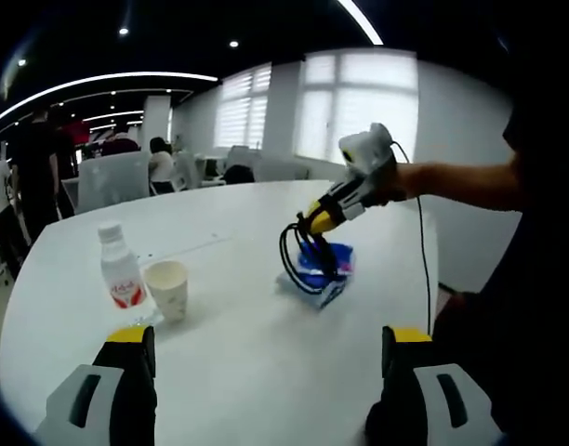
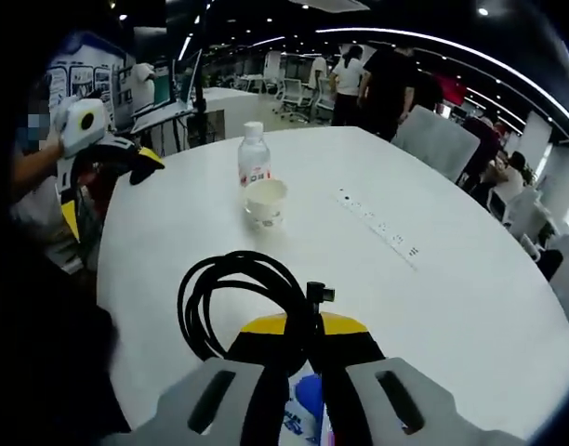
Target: Arrange the tabletop items into an orderly group along one side of the table until the central work area is clear of visible clutter.
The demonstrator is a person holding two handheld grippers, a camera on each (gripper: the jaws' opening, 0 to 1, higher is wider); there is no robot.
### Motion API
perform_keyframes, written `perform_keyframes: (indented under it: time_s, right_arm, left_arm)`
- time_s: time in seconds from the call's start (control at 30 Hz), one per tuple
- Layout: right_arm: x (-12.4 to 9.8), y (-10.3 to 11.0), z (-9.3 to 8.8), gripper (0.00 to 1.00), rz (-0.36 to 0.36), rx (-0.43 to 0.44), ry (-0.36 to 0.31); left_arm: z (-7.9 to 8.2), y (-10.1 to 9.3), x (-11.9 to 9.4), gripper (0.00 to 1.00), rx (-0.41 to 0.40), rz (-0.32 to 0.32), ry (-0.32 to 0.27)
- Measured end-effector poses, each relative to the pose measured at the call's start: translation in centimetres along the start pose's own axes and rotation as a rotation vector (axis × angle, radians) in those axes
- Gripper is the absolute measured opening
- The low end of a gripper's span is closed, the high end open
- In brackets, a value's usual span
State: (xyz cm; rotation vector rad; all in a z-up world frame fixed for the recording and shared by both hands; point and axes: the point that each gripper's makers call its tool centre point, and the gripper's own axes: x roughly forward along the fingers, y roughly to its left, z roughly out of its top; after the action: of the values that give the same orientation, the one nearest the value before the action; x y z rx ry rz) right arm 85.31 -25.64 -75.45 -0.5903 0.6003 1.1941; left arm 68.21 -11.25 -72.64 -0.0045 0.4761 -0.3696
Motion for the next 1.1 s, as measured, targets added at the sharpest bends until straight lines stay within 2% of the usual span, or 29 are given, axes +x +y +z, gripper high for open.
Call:
perform_keyframes:
  time_s: [0.17,0.3,0.6,0.77,0.93,1.1]
  right_arm:
    - [-0.1,1.3,-2.2,0.05,0.005,0.082,0.024]
    - [-0.1,2.1,-3.2,0.05,0.011,0.108,0.041]
    - [-0.2,4.6,-6.8,0.06,0.019,0.213,0.08]
    - [-0.3,5.8,-8.8,0.06,0.011,0.309,0.104]
    - [-0.1,6.3,-10.5,0.06,0.0,0.362,0.126]
    - [0.1,6.2,-12.5,0.06,-0.031,0.477,0.159]
  left_arm:
    - [0.0,-0.3,0.1,1.0,0.004,-0.006,0.001]
    - [-0.1,-0.4,0.0,1.0,0.005,-0.006,0.003]
    - [-0.3,-1.1,-0.1,1.0,0.007,-0.011,0.003]
    - [-0.3,-1.7,0.0,1.0,0.003,-0.016,-0.002]
    - [-0.5,-2.1,0.1,1.0,-0.001,-0.024,-0.001]
    - [-0.8,-2.5,0.2,1.0,0.0,-0.032,0.005]
